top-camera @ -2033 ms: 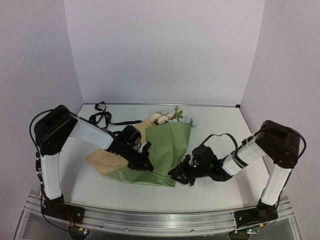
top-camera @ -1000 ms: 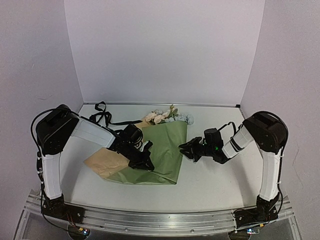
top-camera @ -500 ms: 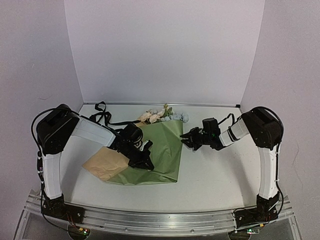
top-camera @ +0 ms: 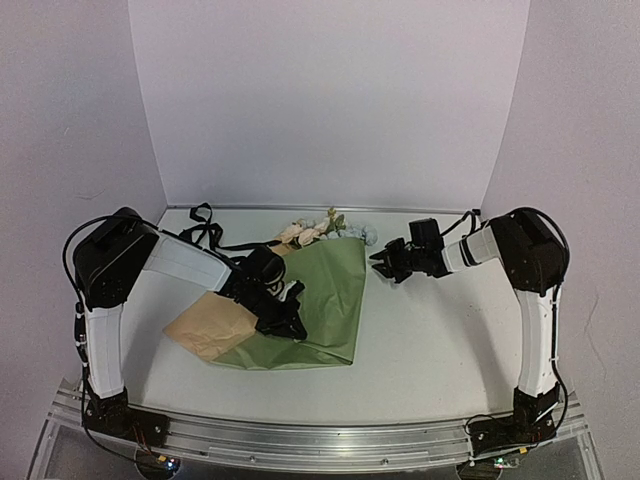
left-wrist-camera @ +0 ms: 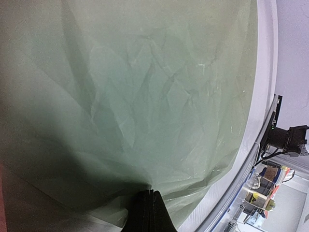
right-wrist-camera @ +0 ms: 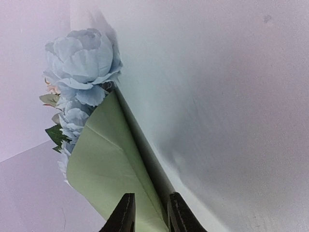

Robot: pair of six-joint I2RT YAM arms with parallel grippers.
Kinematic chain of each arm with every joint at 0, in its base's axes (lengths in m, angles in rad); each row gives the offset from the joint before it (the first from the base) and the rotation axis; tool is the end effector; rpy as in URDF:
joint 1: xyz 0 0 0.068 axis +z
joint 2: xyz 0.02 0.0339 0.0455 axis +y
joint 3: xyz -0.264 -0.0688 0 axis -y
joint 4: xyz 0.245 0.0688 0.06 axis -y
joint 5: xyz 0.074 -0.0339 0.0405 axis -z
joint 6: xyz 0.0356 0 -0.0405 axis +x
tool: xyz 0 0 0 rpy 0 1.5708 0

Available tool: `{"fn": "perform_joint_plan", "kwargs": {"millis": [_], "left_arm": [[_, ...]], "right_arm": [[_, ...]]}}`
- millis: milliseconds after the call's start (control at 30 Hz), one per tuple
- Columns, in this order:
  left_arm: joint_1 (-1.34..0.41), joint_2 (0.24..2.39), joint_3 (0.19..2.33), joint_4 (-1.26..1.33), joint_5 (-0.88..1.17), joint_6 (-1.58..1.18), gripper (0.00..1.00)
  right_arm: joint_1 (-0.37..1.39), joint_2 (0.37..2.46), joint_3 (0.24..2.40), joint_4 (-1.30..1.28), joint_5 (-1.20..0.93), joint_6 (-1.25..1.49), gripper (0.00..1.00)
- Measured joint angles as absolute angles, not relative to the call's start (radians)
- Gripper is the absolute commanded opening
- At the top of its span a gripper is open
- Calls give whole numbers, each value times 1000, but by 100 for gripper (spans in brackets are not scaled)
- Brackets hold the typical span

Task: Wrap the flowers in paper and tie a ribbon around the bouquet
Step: Pick up the left corner of the flattened wrapping paper at the center of the board.

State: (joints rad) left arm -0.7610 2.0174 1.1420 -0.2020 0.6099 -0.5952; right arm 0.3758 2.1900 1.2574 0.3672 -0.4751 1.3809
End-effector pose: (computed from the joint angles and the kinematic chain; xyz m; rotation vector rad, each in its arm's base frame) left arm 0.2654 -0.2809 0.1111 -0.4698 -2.8746 1.1705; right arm 0.4187 0.1827 0.1108 0.8980 2.3138 1.4214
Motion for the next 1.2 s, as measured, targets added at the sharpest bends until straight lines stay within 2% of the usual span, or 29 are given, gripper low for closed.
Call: {"fn": "perform_joint_plan", "kwargs": {"millis": [300, 533, 733, 900, 1200], "left_arm": [[-740, 2007, 1137, -232, 616, -565, 0], [-709, 1967, 1123, -307, 576, -519, 0], [-704, 1949, 1123, -339, 553, -514, 1], [-704, 1897, 1092, -326, 549, -546, 6], [-704, 1546, 876, -273, 509, -744, 16]], "right_arm": [[448, 1994, 1193, 204, -488, 1232, 28], [657, 1878, 1217, 73, -496, 1085, 27], [808, 1883, 1245, -83, -513, 950, 25], [870, 1918, 1300, -205, -500, 826, 22], [963, 2056, 1412, -397, -432, 660, 17]]}}
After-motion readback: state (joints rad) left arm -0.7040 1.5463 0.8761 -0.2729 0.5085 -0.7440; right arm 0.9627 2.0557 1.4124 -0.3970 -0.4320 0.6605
